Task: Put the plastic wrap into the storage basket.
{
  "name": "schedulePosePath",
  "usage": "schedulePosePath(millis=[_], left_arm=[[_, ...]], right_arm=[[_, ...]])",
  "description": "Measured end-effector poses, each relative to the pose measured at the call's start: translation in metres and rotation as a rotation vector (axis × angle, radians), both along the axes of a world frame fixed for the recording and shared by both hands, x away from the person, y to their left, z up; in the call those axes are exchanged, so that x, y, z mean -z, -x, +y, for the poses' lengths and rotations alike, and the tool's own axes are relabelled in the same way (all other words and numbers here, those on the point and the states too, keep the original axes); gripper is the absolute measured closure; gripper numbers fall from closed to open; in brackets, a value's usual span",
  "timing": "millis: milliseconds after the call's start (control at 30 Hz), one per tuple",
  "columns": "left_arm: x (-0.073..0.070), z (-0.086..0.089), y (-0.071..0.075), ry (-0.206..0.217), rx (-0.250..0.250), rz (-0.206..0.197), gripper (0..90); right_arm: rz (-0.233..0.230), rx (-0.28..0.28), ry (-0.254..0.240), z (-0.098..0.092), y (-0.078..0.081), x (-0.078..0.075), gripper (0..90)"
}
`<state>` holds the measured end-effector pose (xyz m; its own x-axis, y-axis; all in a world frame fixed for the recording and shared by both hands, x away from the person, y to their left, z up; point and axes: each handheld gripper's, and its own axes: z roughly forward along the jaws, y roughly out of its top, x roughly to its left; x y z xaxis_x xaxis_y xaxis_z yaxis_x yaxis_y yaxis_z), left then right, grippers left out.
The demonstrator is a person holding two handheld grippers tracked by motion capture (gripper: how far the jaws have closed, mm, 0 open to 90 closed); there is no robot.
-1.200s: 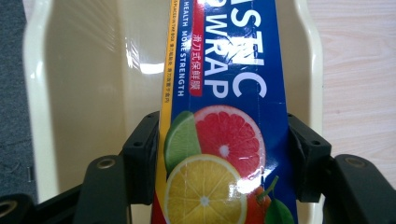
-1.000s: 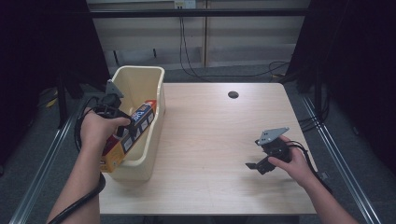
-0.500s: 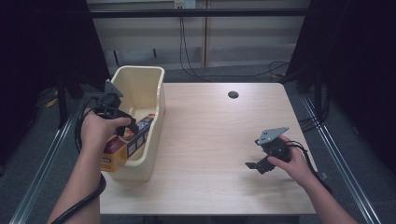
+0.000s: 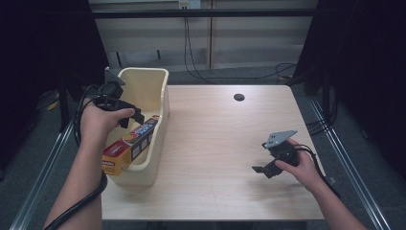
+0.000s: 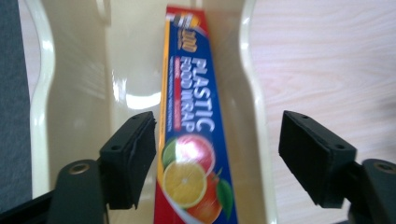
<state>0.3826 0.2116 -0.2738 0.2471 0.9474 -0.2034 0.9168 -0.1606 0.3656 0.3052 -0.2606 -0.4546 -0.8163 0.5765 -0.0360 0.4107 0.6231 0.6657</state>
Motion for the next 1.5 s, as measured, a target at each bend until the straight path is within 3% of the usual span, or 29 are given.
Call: schedulePosePath(millis=[167,267,633,1367,1500], left_arm=[[-0.002,-0.007,-0.003,0.032,0.01,-0.053,21.4],[0.0,-0.015,-0.005,0.061,0.028,-0.054,17.8],[0.006,-0.043,-0.006,0.087,0.121,-0.095,12.4],[0.021,-0.09,-0.006,0.147,0.255,-0.105,10.8],[0.025,-0.097,-0.006,0.138,0.276,-0.104,10.6]], right_arm=[[0.005,-0.01,-0.013,-0.001,0.0,0.0,3.0],[0.004,-0.011,-0.012,-0.001,0.0,0.0,3.0],[-0.008,0.003,-0.001,-0.001,0.002,0.0,3.0],[-0.003,-0.003,0.001,0.0,0.003,0.002,3.0],[-0.006,0.0,-0.002,0.0,0.002,0.002,3.0]])
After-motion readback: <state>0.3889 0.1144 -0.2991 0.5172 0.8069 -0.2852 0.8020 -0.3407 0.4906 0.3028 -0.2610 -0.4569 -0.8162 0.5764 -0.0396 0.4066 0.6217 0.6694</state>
